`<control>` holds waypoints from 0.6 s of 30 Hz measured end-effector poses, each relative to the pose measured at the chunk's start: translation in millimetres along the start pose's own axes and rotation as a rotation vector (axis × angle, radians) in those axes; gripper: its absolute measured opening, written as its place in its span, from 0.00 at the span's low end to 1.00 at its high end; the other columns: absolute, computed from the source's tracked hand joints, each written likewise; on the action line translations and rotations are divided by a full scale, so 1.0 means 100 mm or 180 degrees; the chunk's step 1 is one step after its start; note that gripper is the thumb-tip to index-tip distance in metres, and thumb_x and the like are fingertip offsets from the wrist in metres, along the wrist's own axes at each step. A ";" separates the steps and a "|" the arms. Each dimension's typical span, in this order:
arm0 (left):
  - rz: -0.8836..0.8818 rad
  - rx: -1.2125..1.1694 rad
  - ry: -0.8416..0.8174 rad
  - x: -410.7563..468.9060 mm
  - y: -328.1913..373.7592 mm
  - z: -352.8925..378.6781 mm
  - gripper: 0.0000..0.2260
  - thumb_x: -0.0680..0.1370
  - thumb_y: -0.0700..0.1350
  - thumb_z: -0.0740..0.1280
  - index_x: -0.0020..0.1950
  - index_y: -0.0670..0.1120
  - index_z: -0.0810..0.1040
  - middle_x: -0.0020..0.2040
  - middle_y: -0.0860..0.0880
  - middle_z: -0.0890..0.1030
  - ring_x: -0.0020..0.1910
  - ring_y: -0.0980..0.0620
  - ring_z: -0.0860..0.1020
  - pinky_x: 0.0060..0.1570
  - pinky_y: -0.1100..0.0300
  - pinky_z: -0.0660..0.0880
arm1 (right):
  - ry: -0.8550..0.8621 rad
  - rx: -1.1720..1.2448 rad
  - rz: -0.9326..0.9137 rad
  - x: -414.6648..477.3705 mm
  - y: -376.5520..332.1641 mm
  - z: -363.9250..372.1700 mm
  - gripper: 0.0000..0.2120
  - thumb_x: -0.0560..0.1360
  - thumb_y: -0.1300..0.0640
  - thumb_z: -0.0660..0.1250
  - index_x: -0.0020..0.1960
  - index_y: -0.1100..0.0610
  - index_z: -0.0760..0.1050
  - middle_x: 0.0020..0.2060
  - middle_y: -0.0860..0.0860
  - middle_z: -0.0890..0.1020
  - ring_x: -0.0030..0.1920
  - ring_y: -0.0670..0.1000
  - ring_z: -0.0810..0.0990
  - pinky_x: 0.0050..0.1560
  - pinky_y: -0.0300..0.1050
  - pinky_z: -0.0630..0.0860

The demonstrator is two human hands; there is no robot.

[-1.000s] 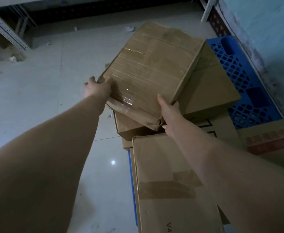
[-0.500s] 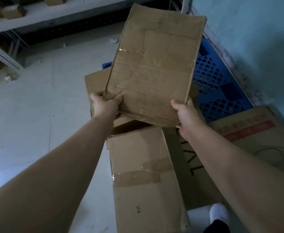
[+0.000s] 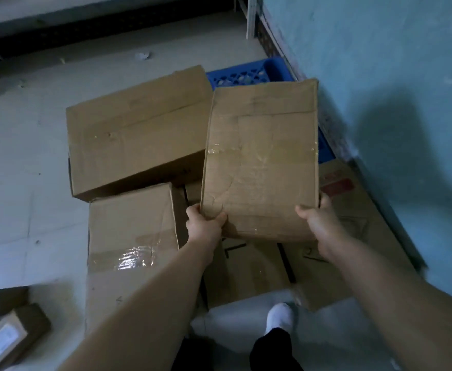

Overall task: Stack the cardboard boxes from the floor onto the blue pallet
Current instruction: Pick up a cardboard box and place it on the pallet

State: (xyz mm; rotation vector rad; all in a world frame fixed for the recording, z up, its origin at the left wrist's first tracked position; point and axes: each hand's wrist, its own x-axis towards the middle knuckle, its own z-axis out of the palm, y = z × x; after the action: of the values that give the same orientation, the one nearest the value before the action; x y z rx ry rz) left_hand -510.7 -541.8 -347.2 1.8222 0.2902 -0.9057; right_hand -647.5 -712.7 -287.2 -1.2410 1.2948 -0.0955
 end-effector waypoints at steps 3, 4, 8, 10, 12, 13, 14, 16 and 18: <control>-0.0055 0.0266 0.0164 0.03 -0.31 0.11 0.27 0.74 0.43 0.72 0.67 0.56 0.61 0.64 0.46 0.70 0.59 0.44 0.74 0.59 0.42 0.76 | 0.0049 -0.0012 0.0199 0.12 0.38 -0.04 0.30 0.77 0.66 0.64 0.75 0.53 0.58 0.65 0.53 0.73 0.56 0.51 0.71 0.57 0.47 0.68; -0.0065 0.0353 0.0239 0.04 -0.39 0.11 0.27 0.74 0.42 0.72 0.66 0.55 0.61 0.64 0.45 0.70 0.58 0.44 0.74 0.59 0.43 0.76 | 0.0069 -0.0043 0.0251 0.16 0.48 -0.02 0.30 0.77 0.68 0.64 0.74 0.53 0.58 0.64 0.54 0.73 0.56 0.51 0.72 0.57 0.47 0.68; -0.0435 0.0859 0.0272 -0.01 -0.73 0.09 0.25 0.73 0.41 0.72 0.62 0.49 0.60 0.64 0.42 0.69 0.59 0.43 0.73 0.59 0.44 0.76 | 0.0070 -0.0281 0.0477 0.27 0.81 0.00 0.32 0.75 0.72 0.64 0.75 0.55 0.58 0.65 0.56 0.73 0.59 0.54 0.73 0.56 0.47 0.68; -0.0817 0.0987 0.0225 -0.06 -0.93 0.09 0.27 0.73 0.40 0.71 0.64 0.47 0.58 0.65 0.42 0.68 0.60 0.41 0.72 0.57 0.46 0.76 | -0.0004 -0.0511 0.0618 0.28 0.96 0.02 0.32 0.75 0.72 0.63 0.75 0.54 0.57 0.64 0.56 0.74 0.62 0.56 0.73 0.56 0.47 0.67; -0.1143 0.1060 0.0289 -0.08 -1.06 0.11 0.29 0.72 0.39 0.71 0.66 0.44 0.57 0.67 0.41 0.67 0.62 0.40 0.72 0.58 0.47 0.76 | -0.0077 -0.0733 0.0717 0.34 1.11 0.05 0.31 0.76 0.72 0.63 0.73 0.55 0.58 0.59 0.55 0.75 0.56 0.55 0.73 0.53 0.46 0.68; -0.1292 0.1210 0.0340 -0.07 -1.11 0.12 0.31 0.72 0.39 0.71 0.69 0.42 0.56 0.68 0.40 0.67 0.63 0.39 0.72 0.60 0.47 0.75 | -0.0099 -0.0815 0.0755 0.39 1.17 0.08 0.29 0.76 0.72 0.62 0.73 0.55 0.59 0.57 0.55 0.75 0.53 0.54 0.73 0.52 0.45 0.68; -0.1414 0.1468 0.0327 -0.05 -1.14 0.14 0.34 0.72 0.40 0.71 0.71 0.40 0.56 0.68 0.40 0.68 0.64 0.39 0.72 0.62 0.48 0.73 | -0.0098 -0.0885 0.0789 0.47 1.25 0.11 0.28 0.77 0.71 0.61 0.73 0.54 0.60 0.57 0.54 0.75 0.52 0.54 0.73 0.51 0.45 0.69; -0.1607 0.1876 0.0063 -0.01 -1.19 0.17 0.36 0.72 0.42 0.72 0.73 0.38 0.56 0.68 0.39 0.69 0.65 0.40 0.73 0.63 0.49 0.73 | -0.0005 -0.1086 0.0779 0.60 1.34 0.21 0.25 0.79 0.66 0.59 0.73 0.52 0.60 0.58 0.53 0.76 0.52 0.55 0.74 0.52 0.48 0.72; -0.1715 0.2245 -0.0485 -0.02 -1.18 0.16 0.30 0.76 0.46 0.69 0.72 0.36 0.61 0.65 0.40 0.73 0.61 0.43 0.76 0.59 0.53 0.76 | 0.0101 -0.1364 0.0682 0.69 1.38 0.30 0.23 0.80 0.60 0.58 0.74 0.52 0.61 0.62 0.54 0.75 0.58 0.59 0.75 0.56 0.49 0.73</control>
State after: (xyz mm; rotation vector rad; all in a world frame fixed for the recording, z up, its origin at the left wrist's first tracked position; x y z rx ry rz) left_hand -586.9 -503.9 -430.0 2.3421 0.4092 -1.6717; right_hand -676.7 -682.7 -438.9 -1.4518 1.5175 0.3330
